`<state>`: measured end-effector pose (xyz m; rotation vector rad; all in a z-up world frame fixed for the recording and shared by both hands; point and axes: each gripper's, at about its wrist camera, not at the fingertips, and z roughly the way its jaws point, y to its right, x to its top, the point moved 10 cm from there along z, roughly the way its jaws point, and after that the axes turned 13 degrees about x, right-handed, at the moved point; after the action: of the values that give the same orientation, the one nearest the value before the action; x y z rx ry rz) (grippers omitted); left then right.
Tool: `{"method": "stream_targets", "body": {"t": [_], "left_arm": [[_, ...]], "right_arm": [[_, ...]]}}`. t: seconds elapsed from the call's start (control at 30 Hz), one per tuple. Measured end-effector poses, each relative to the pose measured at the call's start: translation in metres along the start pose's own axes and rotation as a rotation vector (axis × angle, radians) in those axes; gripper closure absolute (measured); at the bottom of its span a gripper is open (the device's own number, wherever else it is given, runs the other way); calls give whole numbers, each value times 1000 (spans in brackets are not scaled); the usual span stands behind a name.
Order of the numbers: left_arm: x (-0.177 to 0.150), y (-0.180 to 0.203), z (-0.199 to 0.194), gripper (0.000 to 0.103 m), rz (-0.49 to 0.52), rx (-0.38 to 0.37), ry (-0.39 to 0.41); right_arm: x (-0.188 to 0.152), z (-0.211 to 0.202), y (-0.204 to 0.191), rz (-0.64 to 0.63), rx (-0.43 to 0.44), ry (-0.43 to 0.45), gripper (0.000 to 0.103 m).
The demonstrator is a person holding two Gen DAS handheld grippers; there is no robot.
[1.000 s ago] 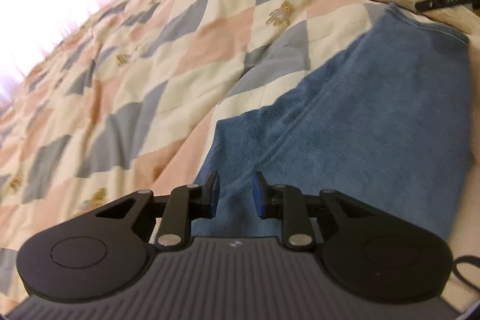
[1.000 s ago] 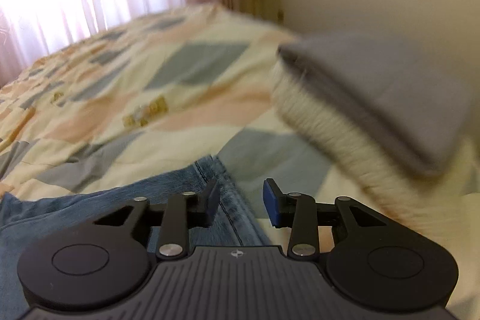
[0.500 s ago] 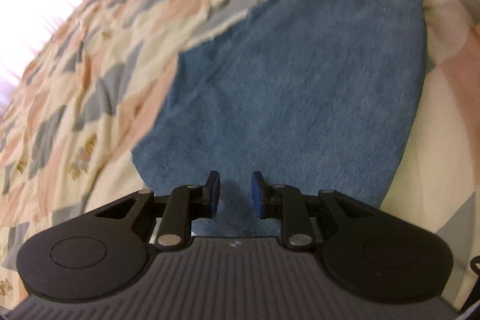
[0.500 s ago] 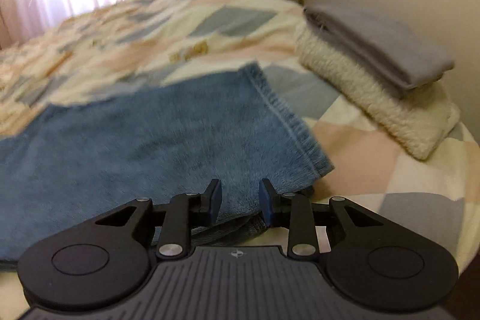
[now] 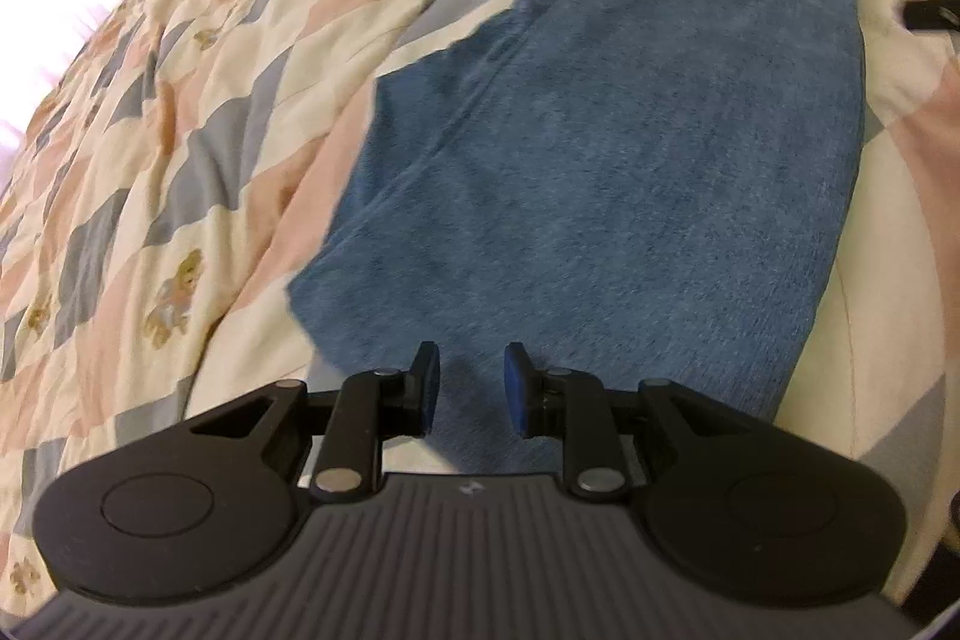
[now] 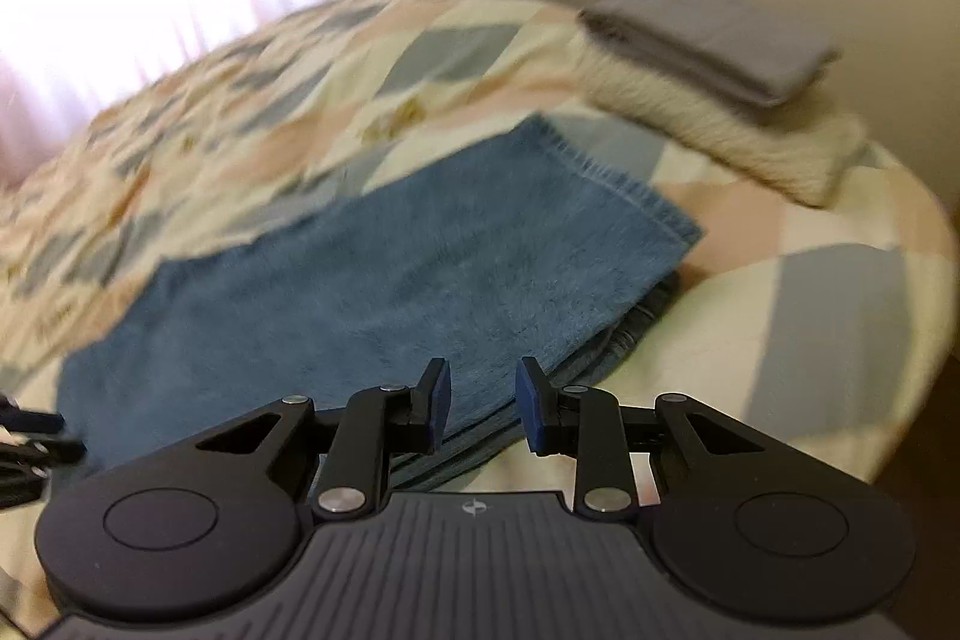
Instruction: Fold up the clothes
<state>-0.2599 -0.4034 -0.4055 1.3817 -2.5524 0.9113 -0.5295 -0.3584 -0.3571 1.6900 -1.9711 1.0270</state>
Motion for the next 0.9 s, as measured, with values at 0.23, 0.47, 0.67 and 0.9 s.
{"method": "stream_targets", "body": {"t": [0.23,0.47,0.67,0.9], "left_arm": [[-10,-37,-62,77,22,-88,45],[-26,-61,-124,75,69,-145,123],[-39,-70,-160,73,89,-181,161],[-56,-68,-182,67,155,-209,189]], "right_arm": [[-24,-82,-73,135,-164,68,71],[-42,-147,-149,199,-207,97,66],[-47,-176,-189,219,-208,106,63],[-44,-202,-211,224,-223,155,62]]}}
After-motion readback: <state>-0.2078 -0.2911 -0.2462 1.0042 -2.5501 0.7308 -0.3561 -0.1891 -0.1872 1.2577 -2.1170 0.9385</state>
